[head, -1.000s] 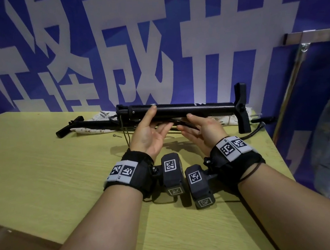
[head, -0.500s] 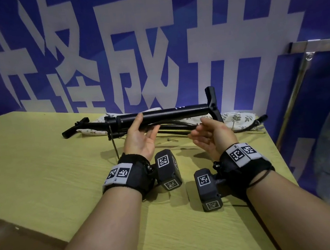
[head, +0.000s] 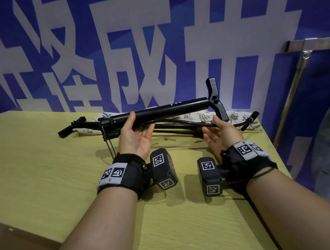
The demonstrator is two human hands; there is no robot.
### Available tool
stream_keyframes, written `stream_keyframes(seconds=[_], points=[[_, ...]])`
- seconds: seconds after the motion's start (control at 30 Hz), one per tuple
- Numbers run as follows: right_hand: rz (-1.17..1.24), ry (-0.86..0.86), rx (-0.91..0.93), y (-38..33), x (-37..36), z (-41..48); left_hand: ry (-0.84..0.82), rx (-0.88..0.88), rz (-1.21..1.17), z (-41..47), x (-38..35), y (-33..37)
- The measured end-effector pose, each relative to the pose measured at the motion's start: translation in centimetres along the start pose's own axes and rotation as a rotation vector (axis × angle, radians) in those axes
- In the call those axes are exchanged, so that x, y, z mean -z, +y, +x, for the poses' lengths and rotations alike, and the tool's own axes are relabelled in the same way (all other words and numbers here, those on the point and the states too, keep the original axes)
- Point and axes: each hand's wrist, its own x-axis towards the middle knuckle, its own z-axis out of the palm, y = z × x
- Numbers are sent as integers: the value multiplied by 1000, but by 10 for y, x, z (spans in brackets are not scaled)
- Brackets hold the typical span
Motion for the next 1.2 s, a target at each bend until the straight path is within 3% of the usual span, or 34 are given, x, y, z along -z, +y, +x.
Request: stream_keyframes(seconds=[0.27, 0.33, 0.47, 0.6, 0.77, 0.97, 1.2], points=[[26, -128, 20, -7, 1, -1, 47, -9, 14, 3, 3, 0], [-102, -83, 65, -9, 1, -1, 57, -12, 11, 3, 3, 0], [-500, 101, 363, -8, 2, 0, 47, -9, 0, 4, 5, 1], [-605, 120, 489, -8, 3, -1, 35, -13, 26, 3, 4, -2], [-639, 71, 465, -9, 4, -4, -8, -57, 99, 3, 3, -2], [-719, -124, 404, 6, -10, -8, -111, 74, 251, -6, -8, -23], [-742, -193, 215, 14, -7, -4, -45, 111, 280, -3, -5, -21]])
